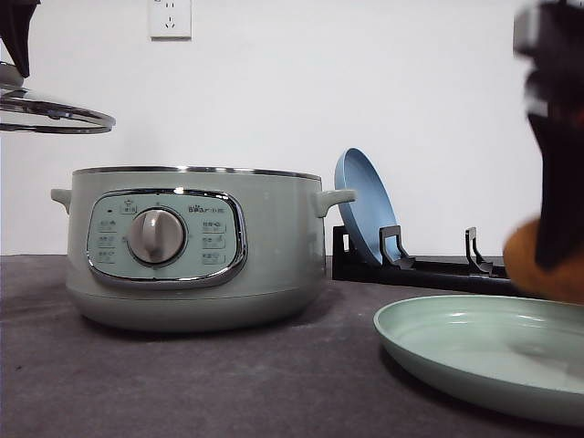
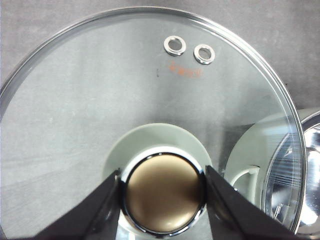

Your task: Transfer potato from steamer to green plate

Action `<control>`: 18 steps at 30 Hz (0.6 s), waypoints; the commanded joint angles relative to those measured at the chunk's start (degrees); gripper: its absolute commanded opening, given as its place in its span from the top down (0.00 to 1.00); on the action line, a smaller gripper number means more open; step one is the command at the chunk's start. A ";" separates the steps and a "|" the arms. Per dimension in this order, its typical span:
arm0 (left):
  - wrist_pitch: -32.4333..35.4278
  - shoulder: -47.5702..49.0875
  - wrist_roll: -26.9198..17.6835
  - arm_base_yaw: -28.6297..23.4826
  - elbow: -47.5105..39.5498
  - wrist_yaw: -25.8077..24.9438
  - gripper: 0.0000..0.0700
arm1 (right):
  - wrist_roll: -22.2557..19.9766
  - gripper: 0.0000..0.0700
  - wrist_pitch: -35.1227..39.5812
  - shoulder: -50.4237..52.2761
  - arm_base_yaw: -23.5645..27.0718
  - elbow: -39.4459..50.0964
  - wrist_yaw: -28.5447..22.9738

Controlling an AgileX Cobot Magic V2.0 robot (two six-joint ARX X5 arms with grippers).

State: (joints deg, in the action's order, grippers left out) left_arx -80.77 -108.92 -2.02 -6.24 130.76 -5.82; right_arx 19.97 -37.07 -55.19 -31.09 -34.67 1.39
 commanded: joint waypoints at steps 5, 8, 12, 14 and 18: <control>0.63 0.90 0.13 -0.07 2.58 -0.17 1.00 | 1.03 0.63 5.71 -4.89 0.95 2.58 2.10; 0.65 0.90 0.13 0.04 2.58 -0.17 1.00 | 0.63 0.63 7.91 -7.04 0.96 2.68 2.03; 0.66 0.90 0.13 0.26 2.58 -0.17 1.00 | 0.61 0.63 11.48 -9.26 0.96 2.68 2.03; 0.66 0.90 0.13 0.26 2.58 -0.17 1.00 | 0.61 0.63 12.74 -10.24 0.98 2.68 2.03; 0.66 0.90 0.14 0.26 2.58 -0.17 1.00 | 0.56 0.63 13.57 -12.23 0.97 2.68 2.03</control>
State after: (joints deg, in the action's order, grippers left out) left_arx -80.77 -108.92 -2.02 -5.98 130.76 -5.85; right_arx 20.21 -23.90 -66.36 -29.89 -31.86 3.40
